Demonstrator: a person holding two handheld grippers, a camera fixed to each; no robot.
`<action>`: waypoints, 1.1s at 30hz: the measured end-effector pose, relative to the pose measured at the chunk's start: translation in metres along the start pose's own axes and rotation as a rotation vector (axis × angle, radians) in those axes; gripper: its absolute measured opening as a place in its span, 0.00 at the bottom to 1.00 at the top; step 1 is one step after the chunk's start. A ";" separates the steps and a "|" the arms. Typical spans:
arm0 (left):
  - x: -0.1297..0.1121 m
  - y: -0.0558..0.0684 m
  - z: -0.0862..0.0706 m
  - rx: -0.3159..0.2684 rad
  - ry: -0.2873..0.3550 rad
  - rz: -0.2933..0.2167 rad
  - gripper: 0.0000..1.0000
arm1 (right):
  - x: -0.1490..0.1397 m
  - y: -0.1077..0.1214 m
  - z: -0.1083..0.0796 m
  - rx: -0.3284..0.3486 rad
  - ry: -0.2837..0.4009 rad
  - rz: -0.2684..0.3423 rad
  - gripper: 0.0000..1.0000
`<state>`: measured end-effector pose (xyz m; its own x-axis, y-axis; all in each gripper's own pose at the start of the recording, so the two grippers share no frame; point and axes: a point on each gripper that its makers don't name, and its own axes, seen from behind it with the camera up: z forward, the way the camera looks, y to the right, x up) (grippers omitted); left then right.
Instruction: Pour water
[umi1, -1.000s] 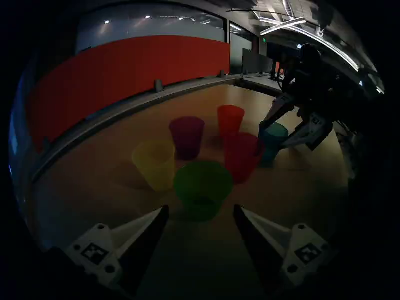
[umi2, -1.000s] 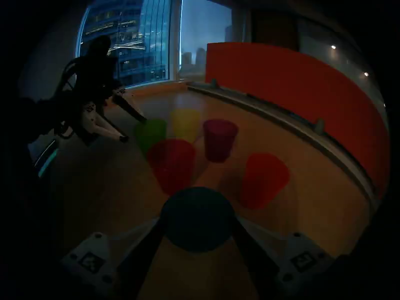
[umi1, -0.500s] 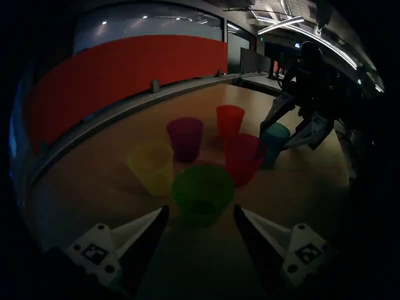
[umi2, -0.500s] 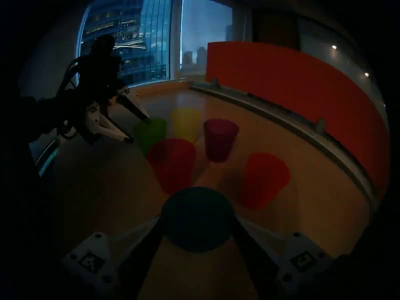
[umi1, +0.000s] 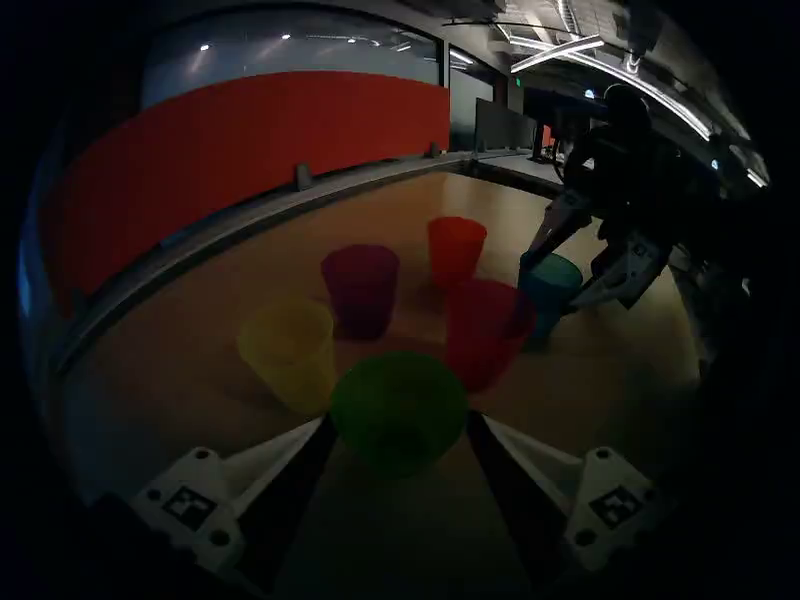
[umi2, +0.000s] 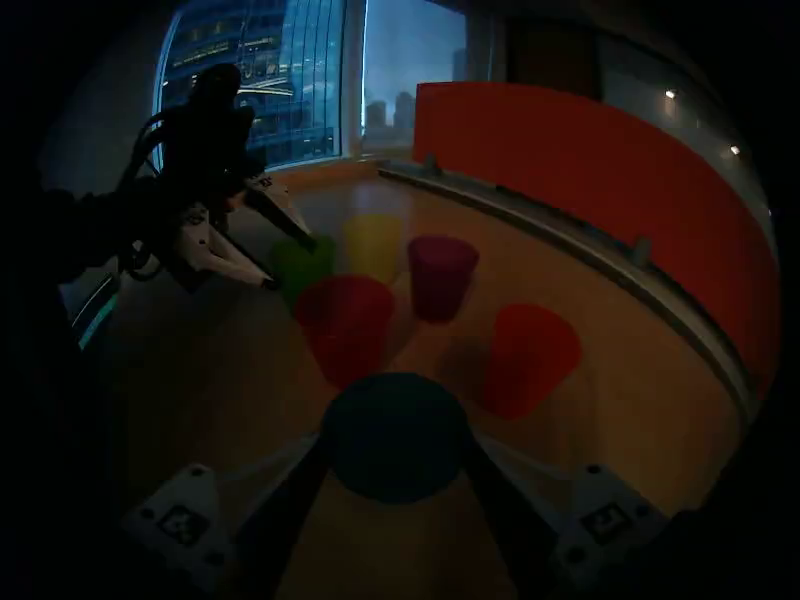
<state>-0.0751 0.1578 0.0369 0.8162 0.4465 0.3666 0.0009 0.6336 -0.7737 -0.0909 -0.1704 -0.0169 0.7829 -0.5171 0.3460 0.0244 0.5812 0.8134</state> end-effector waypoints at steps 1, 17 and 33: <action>0.000 0.000 0.001 -0.001 0.001 0.000 0.95 | 0.000 0.000 0.000 0.000 0.000 -0.001 0.95; 0.003 0.000 0.008 0.003 -0.002 0.024 0.96 | -0.002 0.001 0.002 0.007 -0.006 -0.001 0.94; 0.004 0.000 0.008 0.009 0.005 0.034 0.89 | -0.004 0.001 0.001 0.008 -0.009 -0.003 0.94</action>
<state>-0.0761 0.1645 0.0424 0.8186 0.4647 0.3375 -0.0322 0.6239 -0.7809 -0.0948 -0.1685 -0.0166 0.7772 -0.5245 0.3477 0.0219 0.5747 0.8181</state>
